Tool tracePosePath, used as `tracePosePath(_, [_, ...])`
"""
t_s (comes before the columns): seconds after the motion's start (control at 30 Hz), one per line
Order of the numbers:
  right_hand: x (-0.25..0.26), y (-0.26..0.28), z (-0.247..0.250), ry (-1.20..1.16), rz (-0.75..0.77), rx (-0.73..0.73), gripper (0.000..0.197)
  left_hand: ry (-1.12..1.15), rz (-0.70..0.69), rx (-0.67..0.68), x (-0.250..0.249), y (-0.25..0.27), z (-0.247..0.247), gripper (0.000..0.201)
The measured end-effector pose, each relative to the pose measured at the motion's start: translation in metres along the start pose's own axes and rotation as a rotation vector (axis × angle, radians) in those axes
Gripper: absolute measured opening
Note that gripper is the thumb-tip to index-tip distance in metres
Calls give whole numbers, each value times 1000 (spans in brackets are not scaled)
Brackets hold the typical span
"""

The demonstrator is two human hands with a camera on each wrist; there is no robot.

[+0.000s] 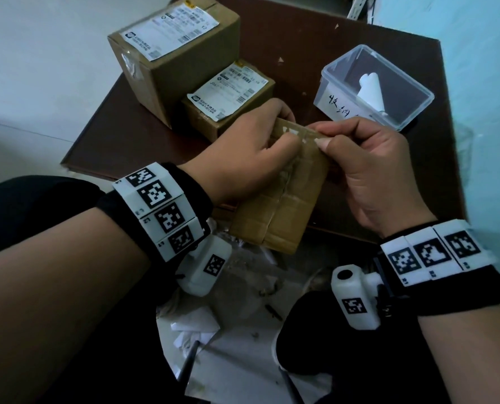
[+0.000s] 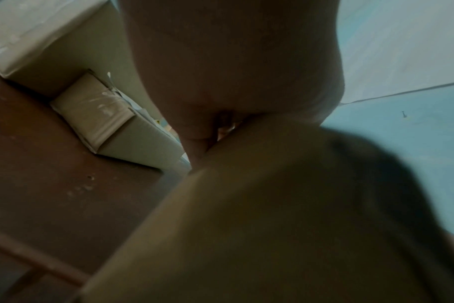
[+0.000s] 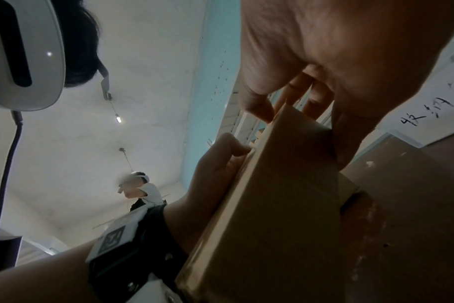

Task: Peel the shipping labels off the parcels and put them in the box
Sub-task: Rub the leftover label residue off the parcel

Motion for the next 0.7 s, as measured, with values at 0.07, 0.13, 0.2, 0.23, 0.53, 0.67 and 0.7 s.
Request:
tracePosePath(0.07, [2, 0, 0, 1, -3, 7, 15, 7, -11, -9, -1, -1, 0, 22])
tracePosePath(0.13, [2, 0, 1, -10, 3, 5, 14, 11, -12, -18, 1, -2, 0, 17])
tracePosePath(0.2, [1, 0, 1, 6, 15, -10, 11, 11, -9, -17, 3, -3, 0, 16])
tracePosePath(0.23, [1, 0, 0, 21, 21, -16, 10, 13, -5, -9, 4, -3, 0, 18])
tracePosePath(0.53, [7, 2, 0, 3, 19, -13, 14, -46, -75, -25, -3, -2, 0, 16])
tracePosePath(0.67, [9, 5, 0, 136, 75, -19, 9, -61, -88, -1, -3, -1, -2, 16])
tracePosePath(0.7, [8, 5, 0, 150, 78, -24, 8, -64, -88, 8, -3, -2, -3, 15])
Point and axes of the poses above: each hand's wrist, its own y-axis away from the middle knuckle, its own z-axis out of the back of the hand, x = y × z, the point moved 5 cm from there along -y, towards the middle knuckle, and after that the axes turned 13 degrees about x, right-handed, at the moved point
